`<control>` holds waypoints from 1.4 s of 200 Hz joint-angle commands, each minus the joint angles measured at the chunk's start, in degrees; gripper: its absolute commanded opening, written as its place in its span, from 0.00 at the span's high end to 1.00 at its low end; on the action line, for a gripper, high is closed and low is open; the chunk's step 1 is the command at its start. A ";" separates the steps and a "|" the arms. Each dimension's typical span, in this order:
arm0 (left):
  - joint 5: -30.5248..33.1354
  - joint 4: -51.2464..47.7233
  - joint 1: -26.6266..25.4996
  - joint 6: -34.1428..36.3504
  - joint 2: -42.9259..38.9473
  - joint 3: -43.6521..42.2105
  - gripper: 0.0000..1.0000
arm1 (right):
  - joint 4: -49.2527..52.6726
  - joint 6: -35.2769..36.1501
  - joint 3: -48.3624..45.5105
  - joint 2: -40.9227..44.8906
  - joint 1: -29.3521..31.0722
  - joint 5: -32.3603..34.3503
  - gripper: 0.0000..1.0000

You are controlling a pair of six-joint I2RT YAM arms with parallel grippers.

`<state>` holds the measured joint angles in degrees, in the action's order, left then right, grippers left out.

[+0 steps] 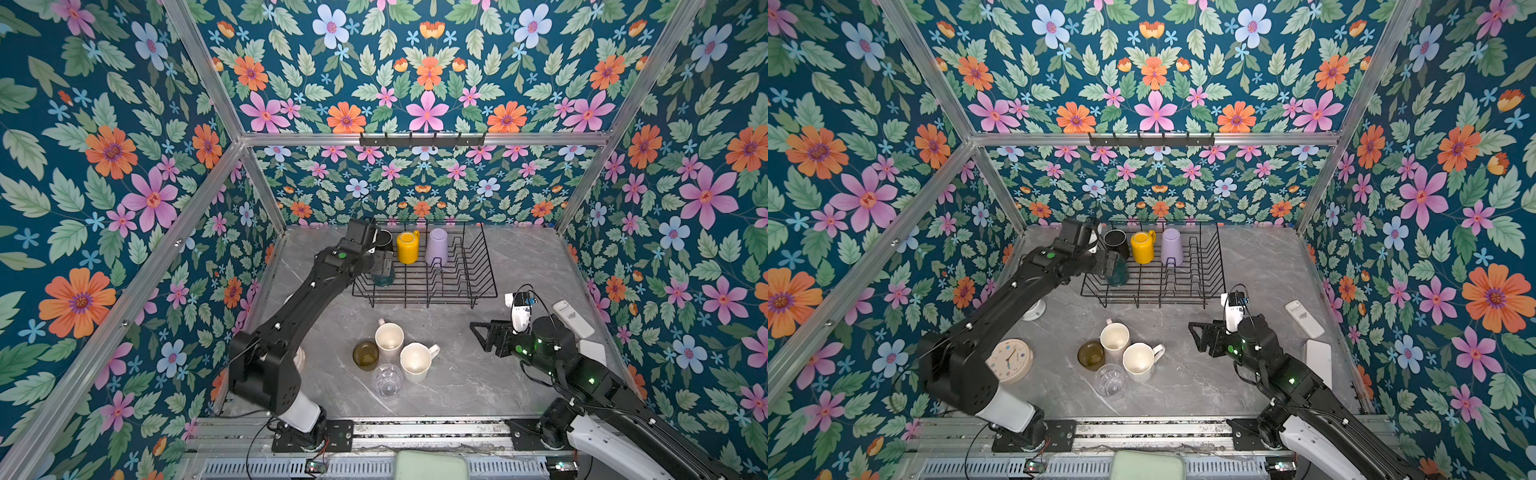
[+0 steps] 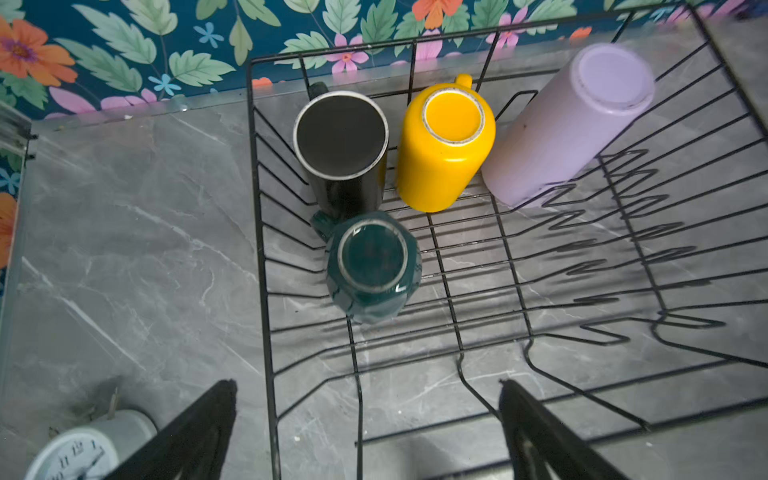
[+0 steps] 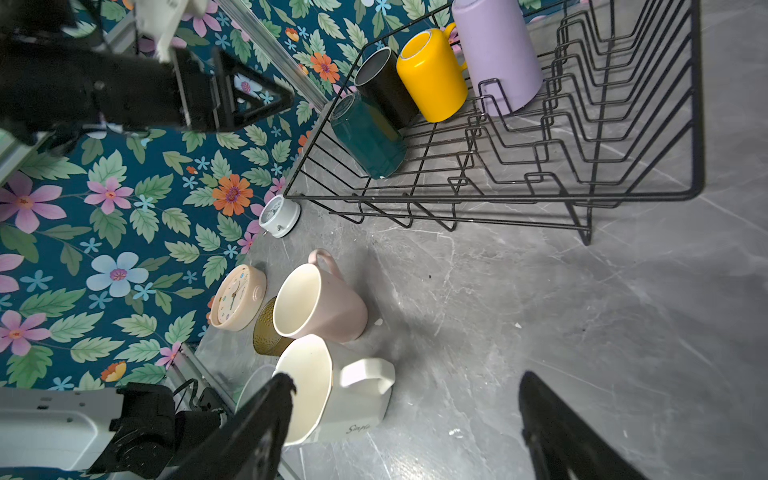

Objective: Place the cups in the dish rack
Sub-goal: 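Move the left gripper down to the gold textured glass and grasp it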

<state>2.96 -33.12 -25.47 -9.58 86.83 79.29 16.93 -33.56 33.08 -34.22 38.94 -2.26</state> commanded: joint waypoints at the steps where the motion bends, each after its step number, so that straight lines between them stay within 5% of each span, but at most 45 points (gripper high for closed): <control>1: -1.65 2.76 0.20 -5.91 -9.11 -9.99 0.00 | 4.99 3.80 2.52 -0.09 0.00 3.82 0.15; 30: -1.24 0.02 0.34 -10.24 -21.83 -22.83 0.01 | 5.59 4.73 3.26 -0.63 -0.07 4.54 0.15; 76: -3.29 -8.34 0.22 -14.67 -31.66 -31.41 0.06 | 3.24 4.56 3.61 -3.98 -0.08 3.53 0.15; 143: -2.74 -12.93 -1.37 -18.72 -30.55 -35.22 0.31 | 1.46 3.60 2.87 -4.22 -0.08 3.10 0.15; 280: 2.98 -11.07 -10.08 -24.69 -19.24 -36.92 0.51 | 2.84 4.38 2.43 -1.68 -0.07 2.95 0.15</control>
<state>4.03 -44.60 -35.03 -32.80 66.19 42.44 19.55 -29.76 35.09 -36.27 38.87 0.54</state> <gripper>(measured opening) 0.496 0.854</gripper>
